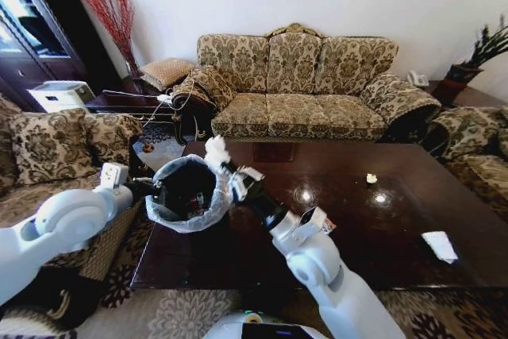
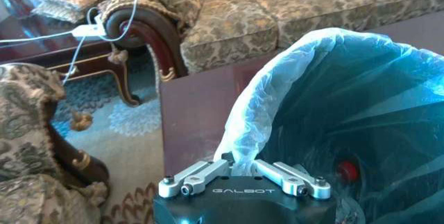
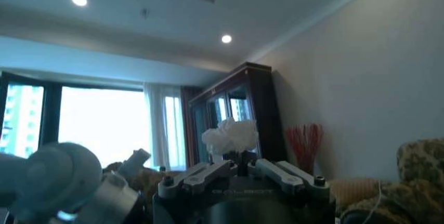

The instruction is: Move to the front of the table and place the trash on the table into the trash bin.

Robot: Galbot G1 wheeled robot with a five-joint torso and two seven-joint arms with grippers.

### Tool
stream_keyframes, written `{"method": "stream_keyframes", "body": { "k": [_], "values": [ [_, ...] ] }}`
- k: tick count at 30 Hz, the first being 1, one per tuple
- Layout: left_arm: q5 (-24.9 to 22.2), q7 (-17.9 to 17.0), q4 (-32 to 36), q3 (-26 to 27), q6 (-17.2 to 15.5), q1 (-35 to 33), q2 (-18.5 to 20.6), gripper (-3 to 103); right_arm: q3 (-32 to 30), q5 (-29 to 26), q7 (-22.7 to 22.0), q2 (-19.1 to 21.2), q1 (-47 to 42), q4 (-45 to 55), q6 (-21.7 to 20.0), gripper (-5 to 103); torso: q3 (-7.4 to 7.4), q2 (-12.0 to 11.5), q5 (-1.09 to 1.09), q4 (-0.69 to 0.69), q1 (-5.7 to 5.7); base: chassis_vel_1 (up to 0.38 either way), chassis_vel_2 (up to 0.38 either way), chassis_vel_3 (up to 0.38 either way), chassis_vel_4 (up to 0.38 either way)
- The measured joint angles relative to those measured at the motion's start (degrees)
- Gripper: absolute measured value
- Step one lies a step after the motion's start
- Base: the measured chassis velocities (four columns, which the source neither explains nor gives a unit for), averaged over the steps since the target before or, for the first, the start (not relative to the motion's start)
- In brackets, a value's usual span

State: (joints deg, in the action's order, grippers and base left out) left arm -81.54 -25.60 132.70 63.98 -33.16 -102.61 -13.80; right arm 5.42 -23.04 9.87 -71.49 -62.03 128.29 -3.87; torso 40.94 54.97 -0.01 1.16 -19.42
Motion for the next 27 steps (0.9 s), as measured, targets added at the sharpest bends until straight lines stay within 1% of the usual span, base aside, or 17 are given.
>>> {"method": "stream_keyframes", "body": {
  "k": [2,5,7,10,11,12,13,14,16,19,20,23,24,26,27],
  "values": [
    [-0.6,-0.3,1.5,0.2,0.0,0.0,-0.6,0,1.1,0.6,-1.5,0.0,0.0,-1.2,-0.7,0,0.00,0.0,0.01,0.00,0.00,0.000,0.000,0.000,0.000],
    [-0.9,-0.6,3.3,0.2,0.0,0.0,-1.5,0,1.7,0.8,-2.0,-0.2,0.1,-1.6,-2.4,0,0.00,0.0,0.01,-0.01,-0.01,0.000,0.000,0.000,0.000],
    [-0.9,-0.6,3.4,0.2,0.0,0.0,-1.6,0,1.7,0.4,-2.0,-0.2,0.0,-1.5,-2.8,0,0.00,0.0,0.01,-0.01,-0.01,0.000,0.000,0.000,0.000],
    [-1.0,-0.7,4.0,1.1,0.0,0.1,-1.8,0,1.8,-0.5,-1.8,-0.2,-0.1,-1.0,-3.5,16,0.00,0.0,0.01,0.00,0.00,0.000,0.000,0.000,0.000],
    [-1.0,-0.7,4.0,1.1,0.0,0.1,-1.8,0,1.8,-0.5,-1.8,-0.2,-0.1,-1.0,-3.5,16,0.00,0.0,0.01,0.00,0.00,0.000,0.000,0.000,0.000],
    [-1.2,-0.7,4.3,1.8,0.0,0.0,-1.7,0,2.0,-0.6,-1.8,-0.2,-0.2,-0.8,-3.5,21,0.00,0.0,0.01,0.00,-0.01,0.000,0.000,0.000,0.000],
    [-1.4,-0.7,4.7,2.1,0.0,-0.1,-1.6,0,2.1,-0.6,-1.9,-0.3,-0.2,-0.6,-3.6,21,0.00,0.0,0.01,0.00,-0.01,0.000,0.000,0.000,0.000],
    [-1.5,-0.7,5.3,2.3,0.0,-0.2,-1.7,0,2.2,-0.6,-1.9,-0.4,-0.3,-0.4,-3.5,32,0.00,0.0,0.01,0.00,-0.01,0.000,0.000,0.000,0.000],
    [-1.6,-0.7,5.8,2.3,0.0,-0.2,-1.8,0,2.2,-0.5,-1.9,-0.5,-0.4,-0.3,-3.5,32,0.01,0.0,0.01,-0.01,-0.01,0.000,0.000,0.000,0.000],
    [-1.7,-1.0,7.4,2.5,-0.2,-0.6,-2.6,0,2.3,-0.3,-2.4,-0.4,-0.6,0.0,-2.8,48,0.00,0.0,0.01,0.00,-0.01,0.000,0.000,0.000,0.000],
    [-1.7,-1.0,7.4,2.5,-0.2,-0.6,-2.6,0,2.3,-0.3,-2.4,-0.4,-0.6,0.0,-2.8,48,0.00,0.0,0.01,0.00,-0.01,0.000,0.000,0.000,0.000],
    [-2.1,-1.3,8.6,3.2,-0.5,-1.2,-3.3,0,2.3,-0.3,-3.0,-0.3,-0.6,0.2,-1.9,65,0.00,0.0,0.01,0.00,-0.01,0.000,0.000,0.000,0.000],
    [-2.1,-1.3,8.6,3.2,-0.5,-1.2,-3.3,0,2.3,-0.3,-3.0,-0.3,-0.6,0.2,-1.9,65,0.00,0.0,0.01,0.00,-0.01,0.000,0.000,0.000,0.000],
    [-2.3,-1.5,9.2,3.5,-0.7,-1.5,-3.7,0,2.2,-0.2,-3.0,-0.3,-0.6,0.6,-1.9,76,0.00,0.0,0.01,0.00,-0.01,0.000,0.000,0.000,0.000],
    [-2.3,-1.6,9.4,3.7,-0.7,-1.5,-3.9,0,2.2,-0.2,-3.1,-0.3,-0.6,0.8,-2.0,76,0.00,0.0,0.01,-0.01,-0.01,0.000,0.000,0.000,0.000]
  ]
}}
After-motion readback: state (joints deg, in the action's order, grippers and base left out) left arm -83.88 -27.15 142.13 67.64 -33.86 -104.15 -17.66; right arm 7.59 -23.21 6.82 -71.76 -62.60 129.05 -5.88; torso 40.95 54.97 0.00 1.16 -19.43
